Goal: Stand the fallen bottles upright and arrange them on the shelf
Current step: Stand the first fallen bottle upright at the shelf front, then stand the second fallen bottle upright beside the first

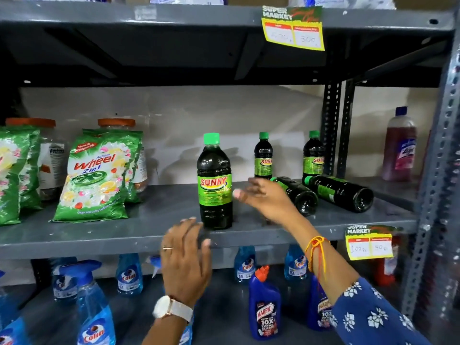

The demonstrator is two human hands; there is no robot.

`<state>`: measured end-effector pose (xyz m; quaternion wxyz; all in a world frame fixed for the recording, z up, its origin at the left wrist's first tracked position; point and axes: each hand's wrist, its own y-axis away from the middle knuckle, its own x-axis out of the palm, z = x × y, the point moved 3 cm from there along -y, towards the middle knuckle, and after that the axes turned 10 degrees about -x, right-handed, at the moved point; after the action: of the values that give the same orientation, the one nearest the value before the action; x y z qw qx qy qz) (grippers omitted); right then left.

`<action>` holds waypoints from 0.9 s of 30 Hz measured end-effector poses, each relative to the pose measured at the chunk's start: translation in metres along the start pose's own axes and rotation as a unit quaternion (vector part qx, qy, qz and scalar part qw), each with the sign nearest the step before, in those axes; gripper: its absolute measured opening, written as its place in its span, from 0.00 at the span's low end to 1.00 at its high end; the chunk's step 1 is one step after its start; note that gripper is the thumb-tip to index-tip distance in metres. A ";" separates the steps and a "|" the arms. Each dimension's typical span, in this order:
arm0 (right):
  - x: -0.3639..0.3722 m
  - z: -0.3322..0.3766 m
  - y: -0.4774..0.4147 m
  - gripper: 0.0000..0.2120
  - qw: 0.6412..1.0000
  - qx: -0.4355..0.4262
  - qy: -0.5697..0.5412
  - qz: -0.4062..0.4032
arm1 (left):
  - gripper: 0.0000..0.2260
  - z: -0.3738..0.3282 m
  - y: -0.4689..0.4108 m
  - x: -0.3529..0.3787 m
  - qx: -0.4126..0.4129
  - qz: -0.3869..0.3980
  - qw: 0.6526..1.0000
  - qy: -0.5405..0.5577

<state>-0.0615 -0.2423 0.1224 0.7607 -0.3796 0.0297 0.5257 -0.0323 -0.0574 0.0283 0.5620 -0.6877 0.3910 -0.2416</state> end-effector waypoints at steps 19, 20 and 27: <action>-0.082 -0.039 -0.050 0.27 0.872 0.131 0.470 0.035 | 0.17 -0.103 -0.022 0.094 -0.002 0.188 0.974 -0.129; -0.086 -0.042 -0.049 0.30 0.890 0.128 0.438 0.023 | 0.16 -0.103 -0.022 0.093 0.002 0.184 0.975 -0.126; -0.095 -0.070 -0.030 0.26 0.982 0.002 0.075 -0.176 | 0.15 -0.103 -0.023 0.094 0.000 0.160 0.979 -0.128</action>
<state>-0.0544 -0.3631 0.1309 0.8374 -0.4162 0.0205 0.3537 -0.0516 -0.1927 0.0664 0.6391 -0.6415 0.4202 -0.0587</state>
